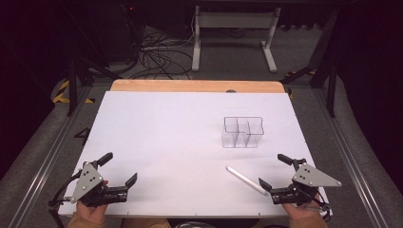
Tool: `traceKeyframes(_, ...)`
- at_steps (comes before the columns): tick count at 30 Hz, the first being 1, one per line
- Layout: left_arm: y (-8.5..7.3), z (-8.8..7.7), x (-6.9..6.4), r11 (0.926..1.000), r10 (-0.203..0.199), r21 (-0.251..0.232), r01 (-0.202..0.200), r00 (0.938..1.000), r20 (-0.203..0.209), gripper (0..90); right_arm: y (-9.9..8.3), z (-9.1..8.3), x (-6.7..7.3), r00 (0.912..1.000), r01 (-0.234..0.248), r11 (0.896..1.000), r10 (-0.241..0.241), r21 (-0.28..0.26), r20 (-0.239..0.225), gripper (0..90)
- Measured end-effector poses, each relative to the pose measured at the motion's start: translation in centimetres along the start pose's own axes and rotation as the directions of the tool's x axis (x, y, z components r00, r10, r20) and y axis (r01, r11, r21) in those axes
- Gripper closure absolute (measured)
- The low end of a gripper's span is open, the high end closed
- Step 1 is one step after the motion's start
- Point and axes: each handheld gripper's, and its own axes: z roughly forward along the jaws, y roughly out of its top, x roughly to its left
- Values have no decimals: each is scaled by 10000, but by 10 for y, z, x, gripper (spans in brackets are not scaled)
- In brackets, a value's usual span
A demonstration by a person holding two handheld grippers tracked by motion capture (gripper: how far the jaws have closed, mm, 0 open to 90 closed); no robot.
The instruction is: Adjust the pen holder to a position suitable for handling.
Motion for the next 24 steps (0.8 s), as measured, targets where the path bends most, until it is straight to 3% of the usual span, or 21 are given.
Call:
traceKeyframes(8,0,0,-1,10000,64,30,-64,10000,-2,14,5,3,-3,9996,-293,9995,294,91,-40,25)
traceKeyframes(17,0,0,-1,10000,93,20,-93,9999,37,14,21,18,-4,9992,-193,9998,195,75,-354,10)
traceKeyframes(24,0,0,-1,10000,72,15,-72,10000,46,14,31,32,-2,9982,-47,9992,71,407,-599,10)
